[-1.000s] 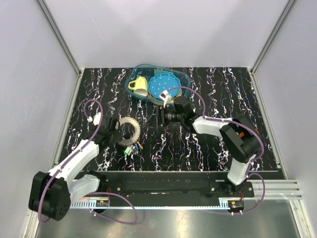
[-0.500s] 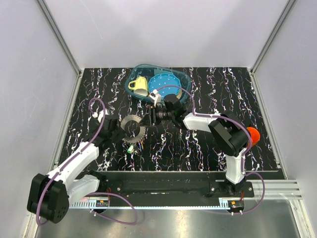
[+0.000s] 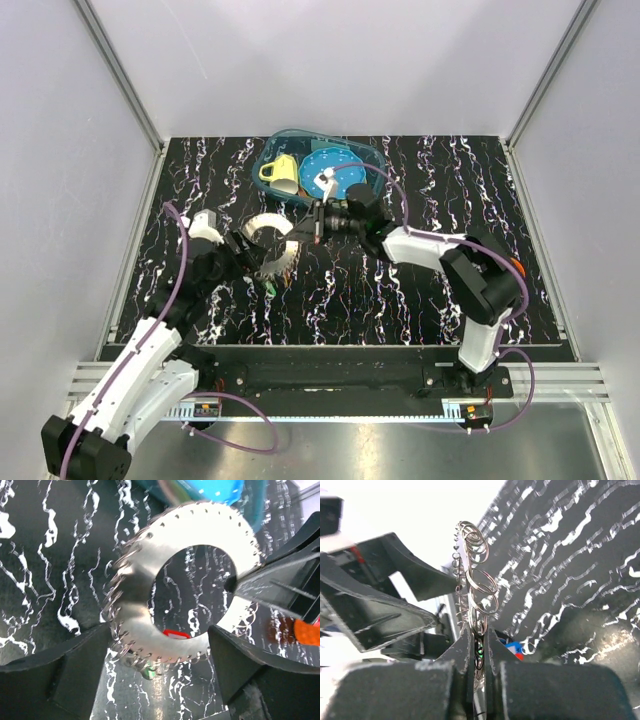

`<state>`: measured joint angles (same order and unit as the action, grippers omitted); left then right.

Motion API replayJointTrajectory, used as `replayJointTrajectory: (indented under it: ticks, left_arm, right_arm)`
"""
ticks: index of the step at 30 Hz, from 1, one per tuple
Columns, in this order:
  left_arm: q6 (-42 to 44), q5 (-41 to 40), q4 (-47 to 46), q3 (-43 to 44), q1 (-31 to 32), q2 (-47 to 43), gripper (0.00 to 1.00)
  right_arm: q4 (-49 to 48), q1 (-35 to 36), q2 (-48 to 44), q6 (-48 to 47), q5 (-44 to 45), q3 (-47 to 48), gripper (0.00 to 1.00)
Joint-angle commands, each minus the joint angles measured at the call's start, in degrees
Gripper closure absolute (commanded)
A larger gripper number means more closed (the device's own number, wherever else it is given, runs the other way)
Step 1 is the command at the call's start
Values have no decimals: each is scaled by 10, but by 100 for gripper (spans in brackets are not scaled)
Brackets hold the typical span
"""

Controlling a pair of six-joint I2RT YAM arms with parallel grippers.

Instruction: Remove the keys from the keyring

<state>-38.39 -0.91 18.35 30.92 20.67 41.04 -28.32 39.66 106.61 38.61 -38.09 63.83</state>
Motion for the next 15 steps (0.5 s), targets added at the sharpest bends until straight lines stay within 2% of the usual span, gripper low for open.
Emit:
replayJointTrajectory:
  ticks: [1, 4, 8, 15]
  left_arm:
    - [38, 60, -16, 36, -1, -30, 14]
    - [53, 95, -8, 53, -1, -37, 11]
    - [70, 158, -16, 70, -1, -39, 11]
    - [17, 260, -125, 45, -1, -65, 16]
  right_arm:
    - [-254, -41, -62, 159, -65, -28, 100]
    - [-357, -56, -56, 233, -113, -30, 100]
    - [-457, -56, -60, 270, -139, -43, 100]
    - [-503, -56, -54, 292, -189, -49, 100]
